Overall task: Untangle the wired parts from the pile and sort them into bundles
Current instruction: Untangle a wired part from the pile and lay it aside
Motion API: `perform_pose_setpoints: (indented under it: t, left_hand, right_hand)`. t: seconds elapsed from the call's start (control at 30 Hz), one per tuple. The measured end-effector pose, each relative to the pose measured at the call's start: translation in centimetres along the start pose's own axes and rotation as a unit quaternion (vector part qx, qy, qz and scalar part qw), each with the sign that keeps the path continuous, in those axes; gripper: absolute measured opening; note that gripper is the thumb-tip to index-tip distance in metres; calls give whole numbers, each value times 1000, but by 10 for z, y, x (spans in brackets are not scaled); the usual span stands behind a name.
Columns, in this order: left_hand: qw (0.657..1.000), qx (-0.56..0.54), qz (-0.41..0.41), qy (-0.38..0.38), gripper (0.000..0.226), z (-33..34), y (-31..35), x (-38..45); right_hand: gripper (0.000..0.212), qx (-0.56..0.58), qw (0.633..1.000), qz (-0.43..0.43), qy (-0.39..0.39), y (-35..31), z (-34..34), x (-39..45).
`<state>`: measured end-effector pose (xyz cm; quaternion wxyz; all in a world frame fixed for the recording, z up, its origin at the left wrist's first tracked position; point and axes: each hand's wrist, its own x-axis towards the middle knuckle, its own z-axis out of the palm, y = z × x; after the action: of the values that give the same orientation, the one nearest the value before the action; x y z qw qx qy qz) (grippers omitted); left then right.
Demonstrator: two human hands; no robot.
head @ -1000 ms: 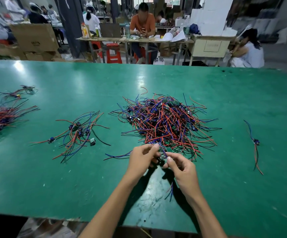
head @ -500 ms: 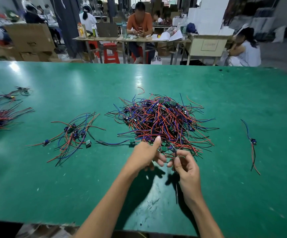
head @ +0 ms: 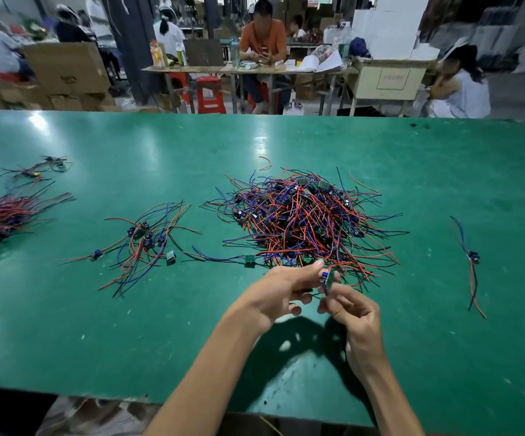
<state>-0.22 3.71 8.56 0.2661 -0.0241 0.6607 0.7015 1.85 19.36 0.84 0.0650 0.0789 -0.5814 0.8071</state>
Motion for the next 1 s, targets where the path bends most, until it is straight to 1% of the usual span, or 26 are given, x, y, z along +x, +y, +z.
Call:
perform_pose_setpoints:
  t: [0.07,0.13,0.2,0.27,0.33,0.4,0.47,0.57,0.63,0.7,0.77,0.8,0.87,0.93,1.0]
  left_hand:
    - [999,-32,-17,9,31,2,0,-1]
    - [997,-79,-21,-1,22,1,-2,-3]
    - [996,-93,17,2,19,1,-3,-4]
    - [991,-85,87,62,20,0,-4,-4]
    - [975,-87,155,135,20,-2,-7,-4]
    - [962,-102,184,176,19,-9,-11,-3]
    - [959,-107,182,187,21,-14,-18,-3]
    - [962,-108,177,179,24,-15,-28,-5]
    - [961,-131,176,167,23,-13,-31,-6]
    - [952,-203,176,149,20,-10,-31,-5]
    - [931,-288,169,149,18,-8,-32,-1]
    - [919,-323,168,152,18,-7,-33,0]
    - [903,-358,175,162,17,-5,-35,2]
    - [899,-361,180,172,19,-3,-37,2]
    - [904,-343,180,184,20,-2,-42,3]
  right_hand:
    - [20,-1,1000,5,3,1,0,1]
    - [20,-3,1000,11,-2,1,0,1]
    - [19,-8,1000,16,-7,-1,-1,1]
    - [21,-12,1000,28,-3,-2,0,1]
    - [27,4,999,51,4,-4,-1,3]
    - [33,27,997,68,3,-7,-4,3]
    - [33,76,994,82,6,-9,-7,3]
    - [29,149,984,99,21,-11,-10,3]
    - [29,192,975,110,32,-13,-12,3]
    - [37,282,949,143,17,-15,-15,3]
    - [48,343,922,177,-20,-16,-15,3]
    - [50,344,920,185,-34,-16,-15,3]
    - [50,308,932,186,-44,-15,-11,4]
    - [41,244,953,175,-32,-12,-4,6]
    - [37,204,966,158,-8,-9,4,9]
